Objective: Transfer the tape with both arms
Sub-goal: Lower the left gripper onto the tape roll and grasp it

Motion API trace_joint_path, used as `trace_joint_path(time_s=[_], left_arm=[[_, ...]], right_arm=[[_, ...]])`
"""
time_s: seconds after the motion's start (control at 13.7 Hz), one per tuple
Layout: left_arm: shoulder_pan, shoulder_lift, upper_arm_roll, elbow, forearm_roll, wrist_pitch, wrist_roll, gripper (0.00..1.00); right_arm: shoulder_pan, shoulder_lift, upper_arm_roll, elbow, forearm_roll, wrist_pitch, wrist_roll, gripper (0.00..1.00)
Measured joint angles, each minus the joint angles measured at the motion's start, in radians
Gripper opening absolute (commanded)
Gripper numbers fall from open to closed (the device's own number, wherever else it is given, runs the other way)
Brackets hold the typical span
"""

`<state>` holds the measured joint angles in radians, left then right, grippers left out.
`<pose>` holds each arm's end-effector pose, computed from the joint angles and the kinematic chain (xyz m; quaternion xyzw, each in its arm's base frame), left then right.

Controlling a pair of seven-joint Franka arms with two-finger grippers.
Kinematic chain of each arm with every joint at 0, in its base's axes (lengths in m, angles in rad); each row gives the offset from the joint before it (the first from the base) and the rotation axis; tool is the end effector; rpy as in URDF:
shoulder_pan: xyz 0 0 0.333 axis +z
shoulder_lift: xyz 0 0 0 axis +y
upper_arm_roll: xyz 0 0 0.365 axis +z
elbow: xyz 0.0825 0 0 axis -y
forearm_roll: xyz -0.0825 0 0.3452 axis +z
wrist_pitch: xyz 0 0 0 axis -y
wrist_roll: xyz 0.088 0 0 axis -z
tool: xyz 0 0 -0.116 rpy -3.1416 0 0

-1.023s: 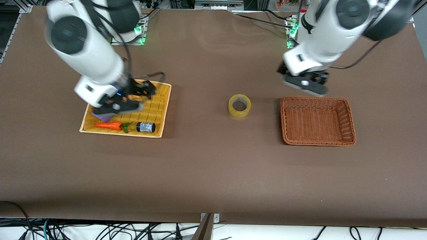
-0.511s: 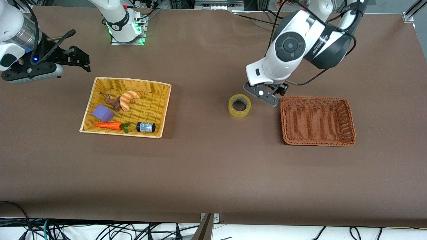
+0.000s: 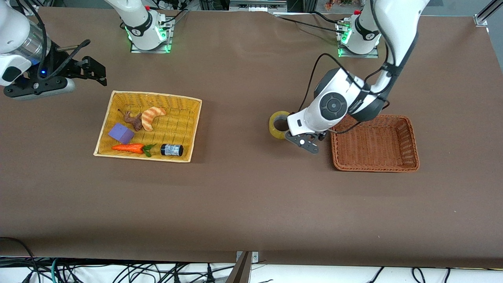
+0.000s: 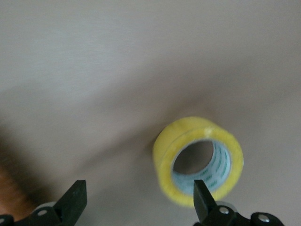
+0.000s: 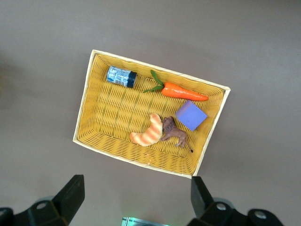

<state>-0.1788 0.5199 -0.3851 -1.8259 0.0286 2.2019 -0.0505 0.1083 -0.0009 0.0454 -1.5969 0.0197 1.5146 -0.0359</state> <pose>0.5456 -0.3119 0.3190 0.9647 -0.2439 -0.0757 0.0639 0.5013 0.0801 0.6491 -0.9946 -0.0947 0.0412 0.0074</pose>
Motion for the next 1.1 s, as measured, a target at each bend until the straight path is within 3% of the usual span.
trace_joint_path(time_s=[0.15, 0.44, 0.73, 0.88, 0.95, 1.02, 1.1], left_arm=[[-0.025, 0.031, -0.002, -0.023, 0.000, 0.069, -0.001, 1.00], [-0.069, 0.059, 0.000, -0.028, 0.005, 0.080, -0.010, 1.00], [-0.065, 0.067, 0.022, -0.028, 0.109, 0.084, -0.011, 1.00], [-0.067, 0.090, 0.022, -0.029, 0.113, 0.104, -0.011, 0.89], [-0.068, 0.103, 0.022, -0.029, 0.114, 0.113, -0.011, 0.89], [-0.068, 0.113, 0.022, -0.029, 0.114, 0.120, -0.011, 0.68], [-0.068, 0.119, 0.022, -0.029, 0.114, 0.124, -0.011, 0.38]], right_arm=[[-0.004, 0.006, -0.004, 0.000, -0.029, 0.000, 0.000, 1.00], [-0.005, 0.020, -0.006, 0.000, -0.043, 0.003, 0.000, 1.00], [-0.005, 0.020, -0.005, 0.000, -0.043, 0.004, 0.000, 1.00], [-0.005, 0.020, -0.005, 0.000, -0.043, 0.004, 0.000, 1.00], [-0.005, 0.020, -0.005, 0.000, -0.043, 0.004, 0.000, 1.00], [-0.005, 0.020, -0.005, 0.000, -0.043, 0.004, 0.000, 1.00], [-0.005, 0.020, -0.006, 0.000, -0.043, 0.004, 0.000, 1.00]])
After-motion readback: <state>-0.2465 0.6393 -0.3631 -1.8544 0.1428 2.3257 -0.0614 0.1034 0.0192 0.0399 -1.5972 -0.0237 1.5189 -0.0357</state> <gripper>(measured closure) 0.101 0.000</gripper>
